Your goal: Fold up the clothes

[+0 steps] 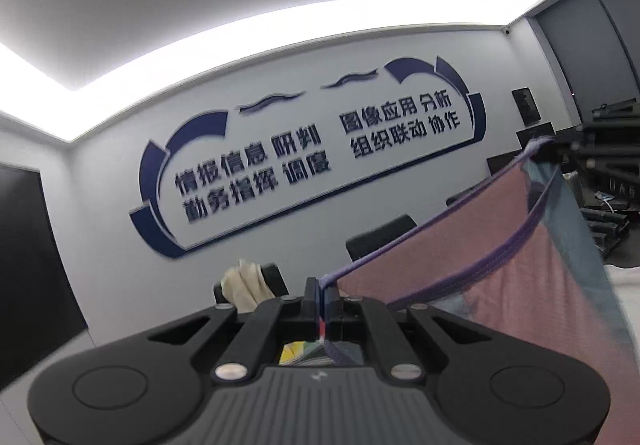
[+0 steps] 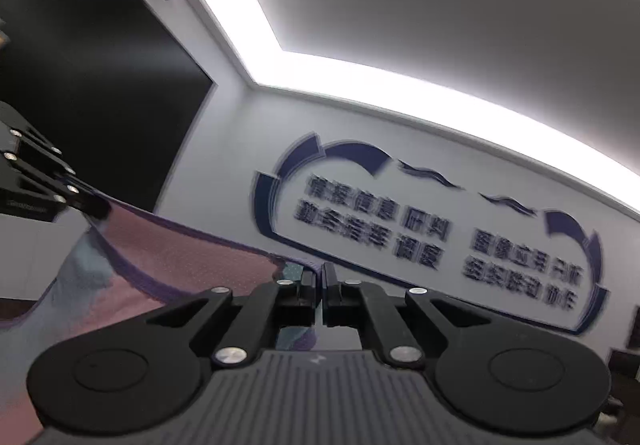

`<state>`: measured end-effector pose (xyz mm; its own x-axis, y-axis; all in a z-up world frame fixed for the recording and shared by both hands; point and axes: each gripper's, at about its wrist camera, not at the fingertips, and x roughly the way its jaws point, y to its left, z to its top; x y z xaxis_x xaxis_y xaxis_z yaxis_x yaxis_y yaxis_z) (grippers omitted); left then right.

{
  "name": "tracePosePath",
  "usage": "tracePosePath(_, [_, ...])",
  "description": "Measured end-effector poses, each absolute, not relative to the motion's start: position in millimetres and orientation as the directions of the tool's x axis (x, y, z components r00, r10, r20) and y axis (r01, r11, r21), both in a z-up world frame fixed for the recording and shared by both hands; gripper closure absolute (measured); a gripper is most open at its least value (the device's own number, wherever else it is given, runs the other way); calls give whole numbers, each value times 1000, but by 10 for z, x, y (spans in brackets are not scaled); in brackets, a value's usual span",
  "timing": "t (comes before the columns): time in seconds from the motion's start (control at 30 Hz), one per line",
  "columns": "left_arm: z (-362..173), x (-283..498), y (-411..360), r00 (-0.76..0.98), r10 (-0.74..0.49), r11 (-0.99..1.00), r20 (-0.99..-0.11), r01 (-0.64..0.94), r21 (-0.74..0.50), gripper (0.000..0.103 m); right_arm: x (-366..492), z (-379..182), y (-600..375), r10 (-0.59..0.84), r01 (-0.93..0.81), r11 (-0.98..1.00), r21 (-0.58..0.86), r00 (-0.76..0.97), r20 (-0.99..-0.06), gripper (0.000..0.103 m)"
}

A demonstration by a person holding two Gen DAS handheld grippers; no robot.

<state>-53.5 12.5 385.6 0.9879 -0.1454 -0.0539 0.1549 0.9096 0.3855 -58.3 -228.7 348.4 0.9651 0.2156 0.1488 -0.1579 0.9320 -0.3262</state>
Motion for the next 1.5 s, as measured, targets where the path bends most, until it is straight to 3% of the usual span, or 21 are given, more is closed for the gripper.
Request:
tracePosePath(0.2, [4324, -1103, -22, 958, -228, 895, 176, 134, 426, 102, -1225, 3994, -2397, 139, 10, 934, -357, 911, 389, 101])
tracePosePath(0.33, [4083, -1395, 34, 945, -270, 887, 185, 169, 430, 102, -1814, 3831, -2368, 160, 53, 904, -425, 878, 450, 101])
tracePosePath(0.43, [3266, -1383, 204, 966, -256, 899, 43, 222, 378, 102, -2112, 3358, -2297, 215, -10, 875, -483, 904, 371, 101])
tracePosePath(0.5, [2644, -1353, 329, 967, -243, 909, -71, 253, 331, 102, -2181, 2833, -2234, 283, -142, 854, -500, 934, 220, 101])
tracePosePath(0.53, [2306, -1319, 390, 964, -229, 914, -136, 261, 311, 101, -2195, 2540, -2182, 320, -218, 839, -499, 939, 129, 101])
tracePosePath(0.6, [1530, -1154, 558, 932, -171, 931, -319, 259, 258, 91, -2130, 1836, -2019, 386, -382, 794, -472, 918, -94, 101])
tracePosePath(0.63, [1206, -1107, 667, 899, -149, 945, -412, 252, 208, 86, -2068, 1461, -1935, 412, -468, 772, -430, 883, -222, 100])
tracePosePath(0.7, [559, -1013, 883, 801, -115, 969, -588, 221, 111, 86, -1938, 833, -1783, 465, -632, 717, -294, 748, -473, 96])
tracePosePath(0.73, [347, -1032, 972, 762, -124, 976, -635, 209, 61, 89, -1894, 606, -1735, 498, -699, 687, -200, 653, -571, 96])
tracePosePath(0.77, [326, -1164, 1026, 763, -165, 977, -625, 214, 3, 89, -1869, 446, -1725, 543, -751, 654, -92, 552, -633, 96])
tracePosePath(0.83, [286, -1428, 1135, 764, -247, 968, -596, 226, -112, 81, -1859, 440, -1844, 653, -800, 596, 71, 431, -623, 93])
tracePosePath(0.87, [303, -1520, 1145, 771, -276, 961, -574, 232, -151, 66, -1835, 502, -1950, 686, -803, 586, 110, 419, -594, 76])
tracePosePath(0.9, [383, -1542, 1077, 788, -288, 958, -544, 238, -162, 58, -1795, 596, -2085, 704, -795, 594, 122, 440, -558, 50])
tracePosePath(0.93, [447, -1574, 1008, 805, -294, 956, -516, 241, -169, 47, -1708, 728, -2125, 705, -780, 615, 114, 479, -523, 42])
tracePosePath(0.97, [495, -1606, 933, 816, -295, 955, -496, 240, -173, 46, -1620, 834, -2149, 682, -754, 653, 78, 539, -494, 40])
tracePosePath(1.1, [464, -1439, 329, 789, -365, 930, -494, 333, -156, 45, -992, 905, -2526, 445, -514, 857, -41, 776, -447, 40])
tracePosePath(1.23, [204, -1365, -258, 744, -373, 909, -555, 413, -57, 46, 13, 698, -3091, 159, -197, 980, -17, 836, -524, 41])
tracePosePath(1.4, [-40, -1288, -574, 734, -314, 909, -602, 416, 32, 47, 814, 335, -3326, 168, -114, 985, 126, 762, -626, 41])
tracePosePath(1.47, [-46, -1320, -583, 745, -297, 911, -598, 408, 56, 64, 957, 170, -3300, 181, -98, 982, 161, 726, -663, 44])
tracePosePath(1.5, [-44, -1358, -566, 747, -296, 906, -595, 417, 74, 73, 1028, 88, -3286, 188, -89, 980, 178, 708, -681, 52])
